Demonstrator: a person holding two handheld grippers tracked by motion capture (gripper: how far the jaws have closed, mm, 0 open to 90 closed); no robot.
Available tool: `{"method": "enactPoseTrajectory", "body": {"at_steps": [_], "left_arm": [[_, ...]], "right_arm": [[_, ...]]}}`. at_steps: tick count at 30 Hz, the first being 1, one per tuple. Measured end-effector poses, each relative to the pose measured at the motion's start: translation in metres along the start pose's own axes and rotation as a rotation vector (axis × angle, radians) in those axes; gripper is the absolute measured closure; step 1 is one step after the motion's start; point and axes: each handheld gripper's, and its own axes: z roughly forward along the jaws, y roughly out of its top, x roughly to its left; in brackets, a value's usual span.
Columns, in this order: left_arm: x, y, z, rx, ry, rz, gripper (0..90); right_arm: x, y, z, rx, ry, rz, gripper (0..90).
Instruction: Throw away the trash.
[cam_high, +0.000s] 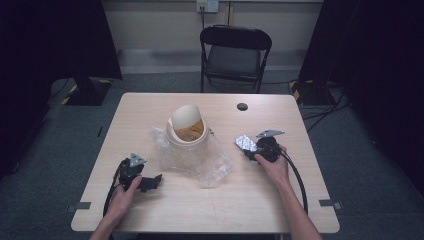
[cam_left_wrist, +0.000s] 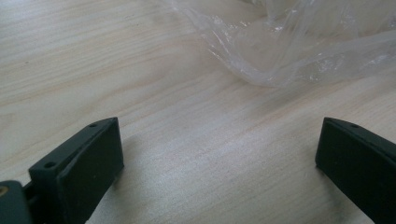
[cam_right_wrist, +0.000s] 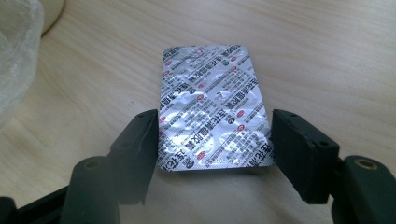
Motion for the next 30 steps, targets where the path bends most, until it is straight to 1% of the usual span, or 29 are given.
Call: {"method": "enactPoseTrajectory", "body": {"at_steps": [4,6,13,15,18,22,24,28,30], "left_arm": [[0.0,0.0,0.0,0.0,0.0,0.0,0.2],[0.0,0.0,0.0,0.004,-0.004,0.001,0.0],[0.0,0.0,0.0,0.002,-0.005,-0.001,0.0],[0.0,0.0,0.0,0.001,-0.005,-0.001,0.0],[0.0,0.0,0.0,0.001,-0.005,-0.001,0.0],[0.0,0.0,0.0,0.001,-0.005,-0.001,0.0],[0.0,0.0,0.0,0.002,-0.004,0.0,0.0],[0.0,0.0,0.0,0.003,-0.005,0.001,0.0],[0.0,0.0,0.0,0.003,-0.005,0.001,0.0]], "right_arm": [[0.003,0.002,-0.006,-0.018,0.007,0.01,33.9],[0.003,0.005,-0.013,-0.035,0.016,0.02,33.9],[0.0,0.006,-0.021,-0.059,0.023,0.034,33.9],[-0.001,0.008,-0.023,-0.071,0.033,0.041,33.9],[-0.001,0.009,-0.024,-0.071,0.04,0.042,33.9],[0.002,0.012,-0.027,-0.087,0.045,0.037,34.0],[0.005,0.014,-0.03,-0.099,0.049,0.03,34.0],[0.009,0.018,-0.038,-0.12,0.054,0.036,34.0],[0.012,0.02,-0.042,-0.12,0.057,0.033,34.0]]}}
